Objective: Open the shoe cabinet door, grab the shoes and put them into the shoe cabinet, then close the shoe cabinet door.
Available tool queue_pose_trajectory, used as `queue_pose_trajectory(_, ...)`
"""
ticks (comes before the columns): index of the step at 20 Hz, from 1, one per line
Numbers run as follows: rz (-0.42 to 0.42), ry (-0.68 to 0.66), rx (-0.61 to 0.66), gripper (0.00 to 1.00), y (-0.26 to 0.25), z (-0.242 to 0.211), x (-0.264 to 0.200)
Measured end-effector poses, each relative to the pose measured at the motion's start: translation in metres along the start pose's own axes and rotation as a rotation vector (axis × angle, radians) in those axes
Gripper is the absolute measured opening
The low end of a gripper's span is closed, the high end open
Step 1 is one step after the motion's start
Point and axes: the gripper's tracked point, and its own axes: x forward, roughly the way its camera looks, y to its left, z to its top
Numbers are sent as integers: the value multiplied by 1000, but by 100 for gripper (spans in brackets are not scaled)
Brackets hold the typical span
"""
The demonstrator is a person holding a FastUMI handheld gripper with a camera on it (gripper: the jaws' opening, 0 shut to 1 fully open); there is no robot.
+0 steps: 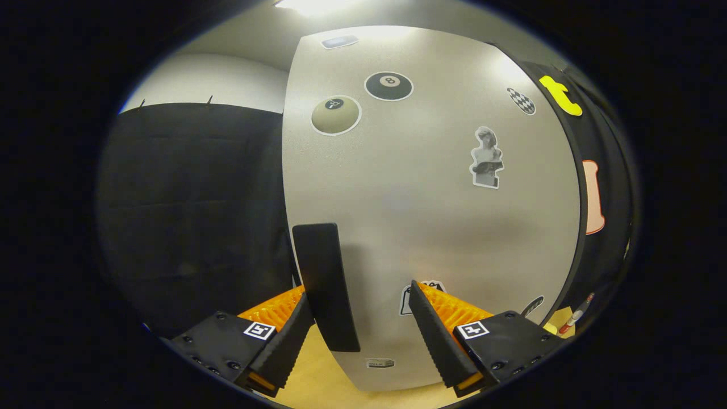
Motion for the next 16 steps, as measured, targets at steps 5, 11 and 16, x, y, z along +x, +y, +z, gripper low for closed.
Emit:
queue_pose_trajectory(5,-53,-10,-3,100,1,-1,-2)
queue_pose_trajectory(11,-70,-49,-48,100,-4,15,-60)
queue_pose_trajectory(16,-152,-94,-137,100,-40,29,-147)
